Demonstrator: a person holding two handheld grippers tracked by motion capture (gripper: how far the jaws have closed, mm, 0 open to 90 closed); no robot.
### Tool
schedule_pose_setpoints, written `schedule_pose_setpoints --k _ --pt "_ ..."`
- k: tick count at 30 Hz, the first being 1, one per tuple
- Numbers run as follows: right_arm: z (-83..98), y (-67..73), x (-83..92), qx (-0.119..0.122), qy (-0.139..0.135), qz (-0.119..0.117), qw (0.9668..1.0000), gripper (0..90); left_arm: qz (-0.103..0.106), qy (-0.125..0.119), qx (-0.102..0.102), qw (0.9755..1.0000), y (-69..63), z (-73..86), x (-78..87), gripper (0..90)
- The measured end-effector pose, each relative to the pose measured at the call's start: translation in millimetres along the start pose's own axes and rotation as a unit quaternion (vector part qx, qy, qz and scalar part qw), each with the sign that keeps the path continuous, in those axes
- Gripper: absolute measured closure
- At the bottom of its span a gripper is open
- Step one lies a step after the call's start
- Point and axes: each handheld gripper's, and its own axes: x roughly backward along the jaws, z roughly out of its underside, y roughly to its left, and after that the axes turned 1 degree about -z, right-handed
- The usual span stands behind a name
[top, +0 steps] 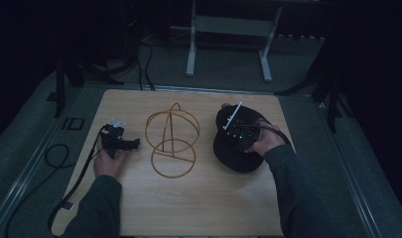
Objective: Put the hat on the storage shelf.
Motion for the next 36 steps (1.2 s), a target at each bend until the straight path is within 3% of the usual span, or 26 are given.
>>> schedule_pose_setpoints --k 21,36 --pt "-5.0 5.6 33.2 0.023 -0.011 -0.003 0.9997 78.3 0.0 0.0 0.0 1.0 0.0 0.0 0.0 1.9" --pt "-11.7 12.4 54.3 0.054 -0.016 0.003 0.9984 78.1 0.0 -0.001 0.0 1.0 0.0 0.0 -0.1 1.9"
